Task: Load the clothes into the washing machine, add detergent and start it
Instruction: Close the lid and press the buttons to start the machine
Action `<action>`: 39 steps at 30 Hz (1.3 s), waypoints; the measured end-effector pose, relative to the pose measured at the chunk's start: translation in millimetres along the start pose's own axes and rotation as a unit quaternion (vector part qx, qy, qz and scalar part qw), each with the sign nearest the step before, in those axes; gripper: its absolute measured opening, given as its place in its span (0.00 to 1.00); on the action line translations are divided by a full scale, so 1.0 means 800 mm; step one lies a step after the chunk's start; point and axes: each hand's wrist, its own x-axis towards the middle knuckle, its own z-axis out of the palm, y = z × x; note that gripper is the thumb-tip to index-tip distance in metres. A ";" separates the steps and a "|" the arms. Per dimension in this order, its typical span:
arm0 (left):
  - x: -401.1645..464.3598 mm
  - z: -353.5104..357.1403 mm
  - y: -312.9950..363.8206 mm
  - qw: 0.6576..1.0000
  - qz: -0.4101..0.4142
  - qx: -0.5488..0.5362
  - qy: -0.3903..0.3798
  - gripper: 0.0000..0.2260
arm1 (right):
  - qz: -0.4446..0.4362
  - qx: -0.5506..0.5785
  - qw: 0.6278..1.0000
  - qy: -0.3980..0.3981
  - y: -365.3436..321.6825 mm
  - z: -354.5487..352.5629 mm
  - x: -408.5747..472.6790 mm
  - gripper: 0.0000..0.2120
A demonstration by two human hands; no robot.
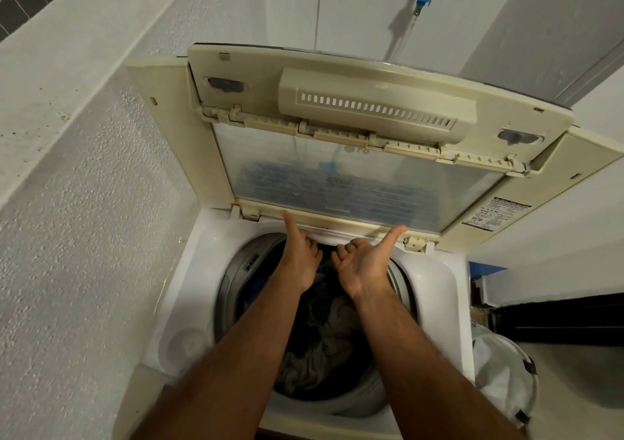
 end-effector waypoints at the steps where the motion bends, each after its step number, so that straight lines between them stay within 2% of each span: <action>1: -0.002 0.000 0.001 1.000 -0.001 0.006 0.000 0.48 | 0.001 -0.002 1.000 -0.001 -0.001 0.001 -0.001 0.60; 7: -0.021 0.007 0.010 0.998 -0.002 0.049 0.026 0.44 | 0.010 -0.079 0.997 0.004 -0.002 0.002 -0.008 0.59; 11: -0.057 0.013 0.019 0.991 0.019 0.129 0.000 0.37 | 0.000 -0.240 0.971 0.013 -0.009 -0.013 -0.028 0.57; 14: -0.081 0.010 0.021 0.983 0.039 0.180 -0.016 0.33 | -0.036 -0.324 0.945 -0.003 -0.020 -0.012 -0.061 0.50; 17: -0.099 0.001 0.019 0.962 0.096 0.255 0.012 0.32 | -0.092 -0.374 0.923 -0.020 -0.026 -0.006 -0.090 0.41; 19: -0.114 0.001 0.019 0.926 0.172 0.336 0.030 0.29 | -0.182 -0.458 0.870 -0.024 -0.026 -0.004 -0.099 0.40; 22: -0.141 0.006 0.027 0.841 0.315 0.437 0.054 0.26 | -0.310 -0.544 0.780 -0.015 -0.035 0.002 -0.117 0.25; 25: -0.163 0.008 0.043 0.768 0.444 0.452 0.092 0.25 | -0.412 -0.564 0.716 -0.006 -0.054 0.014 -0.138 0.18; 31: -0.201 0.037 0.123 0.621 0.622 0.464 0.111 0.16 | -0.605 -0.569 0.551 0.080 -0.120 0.060 -0.200 0.14; 34: -0.214 0.065 0.169 0.559 0.662 0.485 0.119 0.14 | -0.650 -0.549 0.510 0.129 -0.153 0.092 -0.220 0.17; 39: -0.222 0.108 0.222 0.518 0.640 0.558 0.102 0.17 | -0.612 -0.629 0.463 0.125 -0.186 0.135 -0.211 0.23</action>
